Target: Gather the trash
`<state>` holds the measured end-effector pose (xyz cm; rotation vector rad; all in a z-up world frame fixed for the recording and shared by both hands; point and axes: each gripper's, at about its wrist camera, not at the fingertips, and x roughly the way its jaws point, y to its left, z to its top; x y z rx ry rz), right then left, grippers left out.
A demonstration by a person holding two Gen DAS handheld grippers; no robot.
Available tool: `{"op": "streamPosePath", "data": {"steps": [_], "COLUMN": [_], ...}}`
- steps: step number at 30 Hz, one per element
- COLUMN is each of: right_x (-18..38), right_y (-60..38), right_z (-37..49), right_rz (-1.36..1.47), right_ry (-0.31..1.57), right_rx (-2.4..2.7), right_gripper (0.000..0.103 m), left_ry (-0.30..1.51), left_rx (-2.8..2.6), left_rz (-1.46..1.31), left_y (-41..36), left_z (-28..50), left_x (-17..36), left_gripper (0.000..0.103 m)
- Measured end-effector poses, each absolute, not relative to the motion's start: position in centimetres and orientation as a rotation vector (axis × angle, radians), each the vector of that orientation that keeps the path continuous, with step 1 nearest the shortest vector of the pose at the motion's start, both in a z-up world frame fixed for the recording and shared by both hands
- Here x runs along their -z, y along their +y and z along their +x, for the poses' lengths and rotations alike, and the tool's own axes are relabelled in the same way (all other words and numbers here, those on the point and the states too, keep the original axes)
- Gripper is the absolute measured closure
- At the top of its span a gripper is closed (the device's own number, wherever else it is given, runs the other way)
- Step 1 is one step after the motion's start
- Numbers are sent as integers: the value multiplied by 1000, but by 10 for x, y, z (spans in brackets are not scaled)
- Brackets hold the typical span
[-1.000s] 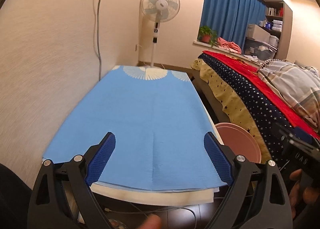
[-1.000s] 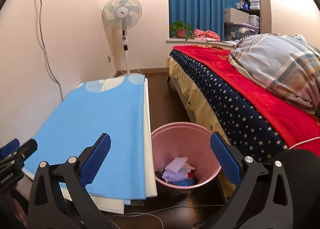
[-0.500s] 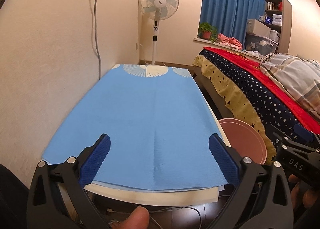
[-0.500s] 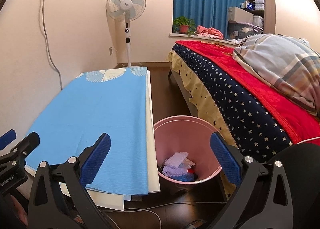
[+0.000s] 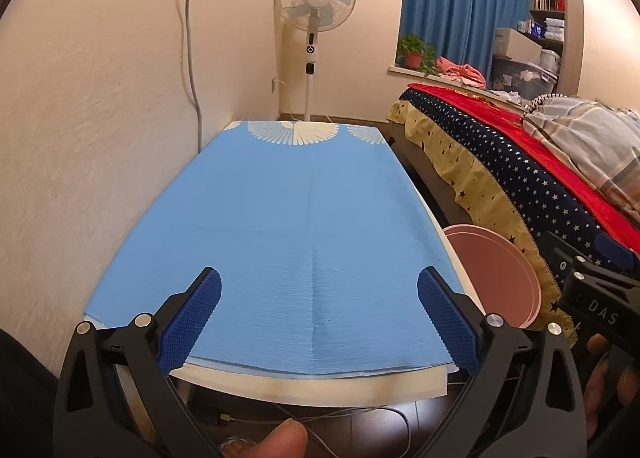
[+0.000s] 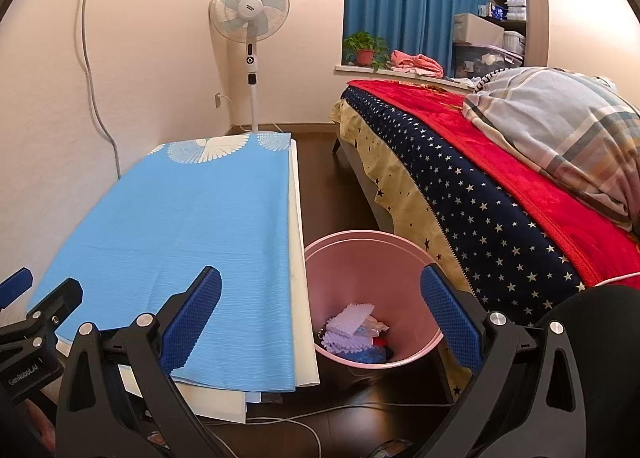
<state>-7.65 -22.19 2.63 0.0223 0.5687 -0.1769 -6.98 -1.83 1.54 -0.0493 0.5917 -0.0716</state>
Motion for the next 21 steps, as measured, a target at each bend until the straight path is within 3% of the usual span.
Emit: {"op": "streamPosePath", "data": {"steps": [21], "right_x": [-24], "right_y": [-217], "right_z": [-76], "right_rz": [5], "right_ry": [576], "right_rx": [178], "right_gripper": [5], "left_ry": [603], "left_rx": [52], "left_rz": [-54], "left_y": [-12], "left_z": [-67], "left_x": [-13], "left_gripper": [7]}}
